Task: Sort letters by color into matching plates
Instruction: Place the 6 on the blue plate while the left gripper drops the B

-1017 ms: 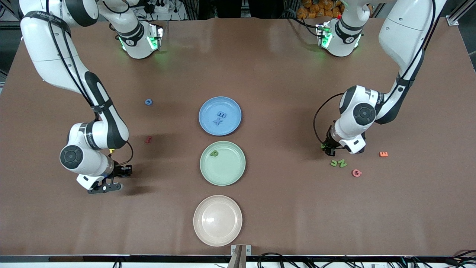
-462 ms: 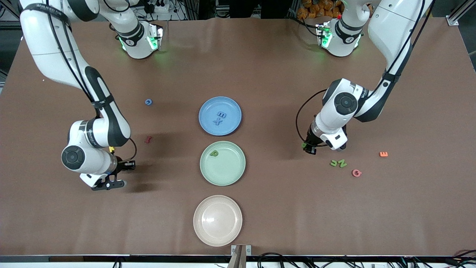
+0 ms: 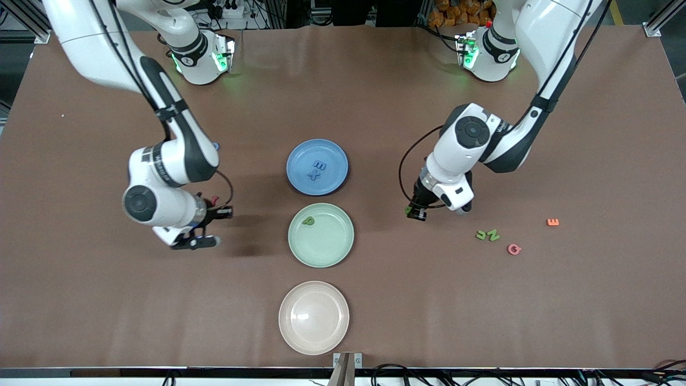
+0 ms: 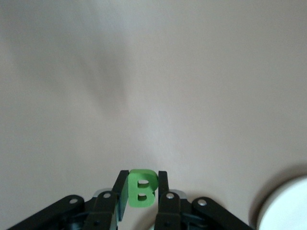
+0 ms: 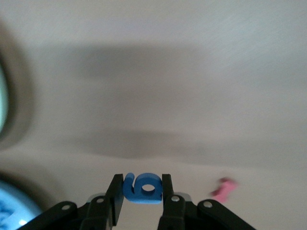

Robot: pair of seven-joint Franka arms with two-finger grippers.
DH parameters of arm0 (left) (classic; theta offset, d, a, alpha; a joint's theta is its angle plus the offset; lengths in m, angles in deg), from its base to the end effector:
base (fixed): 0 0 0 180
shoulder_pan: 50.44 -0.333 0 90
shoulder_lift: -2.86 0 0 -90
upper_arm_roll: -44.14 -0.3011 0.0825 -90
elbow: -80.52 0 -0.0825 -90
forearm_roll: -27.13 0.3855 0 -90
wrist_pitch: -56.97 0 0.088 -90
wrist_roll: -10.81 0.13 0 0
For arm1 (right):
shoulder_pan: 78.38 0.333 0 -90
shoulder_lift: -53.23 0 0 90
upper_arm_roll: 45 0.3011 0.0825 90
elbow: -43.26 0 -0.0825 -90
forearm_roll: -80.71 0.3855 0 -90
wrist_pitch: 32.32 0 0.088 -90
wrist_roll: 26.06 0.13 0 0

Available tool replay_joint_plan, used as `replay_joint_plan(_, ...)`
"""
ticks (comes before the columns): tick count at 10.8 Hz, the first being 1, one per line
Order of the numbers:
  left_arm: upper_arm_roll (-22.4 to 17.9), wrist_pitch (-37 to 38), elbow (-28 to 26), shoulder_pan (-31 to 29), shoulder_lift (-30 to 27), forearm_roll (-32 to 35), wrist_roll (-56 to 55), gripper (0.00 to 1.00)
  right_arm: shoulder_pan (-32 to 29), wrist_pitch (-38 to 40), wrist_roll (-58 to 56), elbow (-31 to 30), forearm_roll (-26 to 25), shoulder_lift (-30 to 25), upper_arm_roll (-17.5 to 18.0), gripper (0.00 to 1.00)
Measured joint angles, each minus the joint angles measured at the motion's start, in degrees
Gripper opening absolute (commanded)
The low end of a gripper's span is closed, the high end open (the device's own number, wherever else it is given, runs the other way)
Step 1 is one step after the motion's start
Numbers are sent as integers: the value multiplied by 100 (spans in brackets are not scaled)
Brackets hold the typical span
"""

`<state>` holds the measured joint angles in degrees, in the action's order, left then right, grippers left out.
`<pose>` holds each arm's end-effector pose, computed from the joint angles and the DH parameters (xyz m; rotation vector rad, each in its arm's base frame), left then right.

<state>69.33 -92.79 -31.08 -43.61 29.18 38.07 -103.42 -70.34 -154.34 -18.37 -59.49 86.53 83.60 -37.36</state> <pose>0.5502 -0.3338 0.2527 2.2473 1.7919 0.0155 0.5992 0.1720 0.2067 -3.0145 -0.0989 0.3285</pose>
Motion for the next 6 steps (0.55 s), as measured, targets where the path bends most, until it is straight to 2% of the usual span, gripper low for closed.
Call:
replay_joint_plan(2,2,-1,299,251,71,0,-228,0,427,-30,427,-275,335,-40,227,0)
replay_joint_plan(6,8,-5,1041,590,169,-1,-707,0,915,-184,2171,-405,417,-57,1010,0)
